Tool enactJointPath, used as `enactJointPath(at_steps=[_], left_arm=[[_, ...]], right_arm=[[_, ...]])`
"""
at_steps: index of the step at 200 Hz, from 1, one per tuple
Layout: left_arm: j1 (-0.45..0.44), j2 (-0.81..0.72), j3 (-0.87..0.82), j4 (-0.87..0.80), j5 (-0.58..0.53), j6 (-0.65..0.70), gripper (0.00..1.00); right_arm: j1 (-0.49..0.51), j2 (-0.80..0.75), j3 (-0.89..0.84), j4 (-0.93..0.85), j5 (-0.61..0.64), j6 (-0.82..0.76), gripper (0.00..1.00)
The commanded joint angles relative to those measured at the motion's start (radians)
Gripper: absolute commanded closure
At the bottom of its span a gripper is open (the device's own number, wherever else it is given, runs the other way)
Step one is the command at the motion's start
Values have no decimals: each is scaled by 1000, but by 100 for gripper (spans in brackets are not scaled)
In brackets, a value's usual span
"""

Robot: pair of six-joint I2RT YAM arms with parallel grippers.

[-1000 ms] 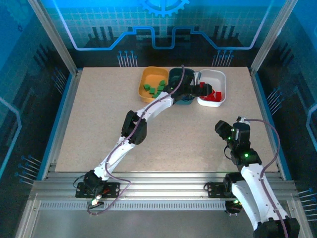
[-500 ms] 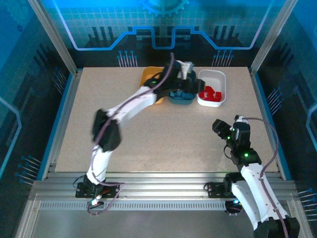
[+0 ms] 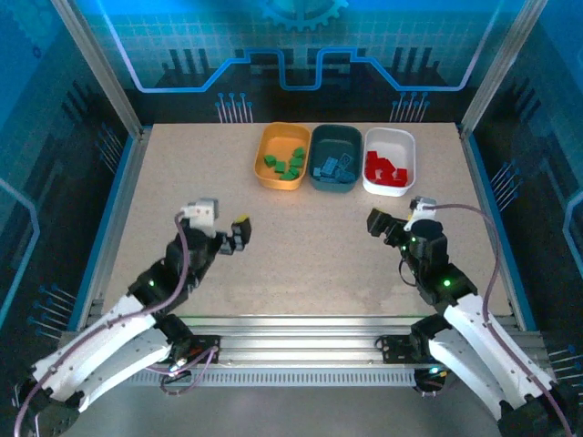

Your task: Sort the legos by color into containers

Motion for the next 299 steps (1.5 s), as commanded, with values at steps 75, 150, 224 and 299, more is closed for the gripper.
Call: enactJointPath(at_steps=[75,150,224,299], left_arm=[[359,72,-257,482,150,178,1],[656,669,-174,875,486,76,1],[763,767,-159,985,606,71,1],[674,952,-81,1026,549,172,1]], right_arm=[[-219,196,-170,491,-176,-496,0],[-355,672,-172,914,-349,-520,0],[-323,823,-59,844,-312,-544,0],[-325,825,-58,840,-314,-544,0]])
